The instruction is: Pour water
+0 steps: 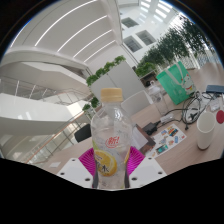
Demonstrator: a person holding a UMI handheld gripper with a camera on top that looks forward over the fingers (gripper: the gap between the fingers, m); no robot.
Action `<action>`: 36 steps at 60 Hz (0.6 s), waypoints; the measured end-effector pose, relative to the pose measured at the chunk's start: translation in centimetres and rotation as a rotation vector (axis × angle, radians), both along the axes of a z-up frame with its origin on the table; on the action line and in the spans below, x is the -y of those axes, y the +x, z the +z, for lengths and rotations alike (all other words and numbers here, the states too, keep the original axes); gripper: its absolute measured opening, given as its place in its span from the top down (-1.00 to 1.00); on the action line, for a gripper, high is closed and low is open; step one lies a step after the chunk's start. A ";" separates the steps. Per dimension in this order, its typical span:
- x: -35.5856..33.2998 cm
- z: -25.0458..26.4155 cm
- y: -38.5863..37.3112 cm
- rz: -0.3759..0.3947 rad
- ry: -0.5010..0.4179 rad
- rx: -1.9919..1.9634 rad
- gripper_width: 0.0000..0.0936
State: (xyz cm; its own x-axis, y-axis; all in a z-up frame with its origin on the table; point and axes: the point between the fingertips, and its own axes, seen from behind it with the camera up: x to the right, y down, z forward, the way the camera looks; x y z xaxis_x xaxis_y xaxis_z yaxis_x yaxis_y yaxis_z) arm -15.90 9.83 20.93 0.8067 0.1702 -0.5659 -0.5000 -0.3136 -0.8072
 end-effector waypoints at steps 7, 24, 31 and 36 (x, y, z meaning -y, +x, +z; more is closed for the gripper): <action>-2.3 2.3 7.9 -0.090 -0.095 -0.423 0.25; -4.5 -0.2 15.8 -0.122 -0.345 -1.436 0.25; -4.8 0.4 17.2 -0.124 -0.326 -1.649 0.25; -4.9 1.1 17.9 -0.133 -0.329 -1.722 0.25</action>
